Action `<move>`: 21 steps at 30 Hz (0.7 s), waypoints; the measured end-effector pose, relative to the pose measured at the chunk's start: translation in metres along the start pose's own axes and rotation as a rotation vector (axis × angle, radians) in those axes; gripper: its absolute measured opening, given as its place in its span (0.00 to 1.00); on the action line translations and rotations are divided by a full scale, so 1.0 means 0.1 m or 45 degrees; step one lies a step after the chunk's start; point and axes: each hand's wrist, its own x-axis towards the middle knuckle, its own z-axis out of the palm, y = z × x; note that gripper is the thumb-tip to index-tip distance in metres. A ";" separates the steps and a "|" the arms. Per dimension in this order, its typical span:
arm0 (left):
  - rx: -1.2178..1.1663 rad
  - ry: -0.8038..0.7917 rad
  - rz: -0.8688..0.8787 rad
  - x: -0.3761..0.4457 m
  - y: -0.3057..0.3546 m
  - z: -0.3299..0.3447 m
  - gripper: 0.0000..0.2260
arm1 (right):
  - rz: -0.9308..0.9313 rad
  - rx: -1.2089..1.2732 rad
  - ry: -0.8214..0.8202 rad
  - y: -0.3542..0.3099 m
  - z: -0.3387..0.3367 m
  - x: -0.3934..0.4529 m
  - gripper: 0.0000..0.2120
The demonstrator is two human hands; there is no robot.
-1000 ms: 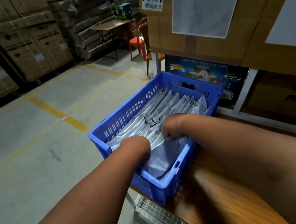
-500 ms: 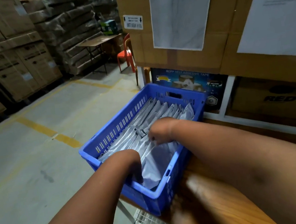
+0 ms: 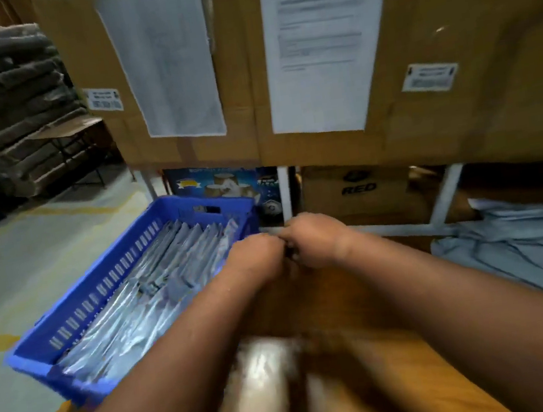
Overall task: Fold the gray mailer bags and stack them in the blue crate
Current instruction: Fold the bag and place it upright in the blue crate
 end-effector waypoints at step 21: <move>-0.064 -0.008 0.641 0.35 4.17 0.84 0.20 | 0.822 0.103 0.035 2.43 1.14 -3.86 0.22</move>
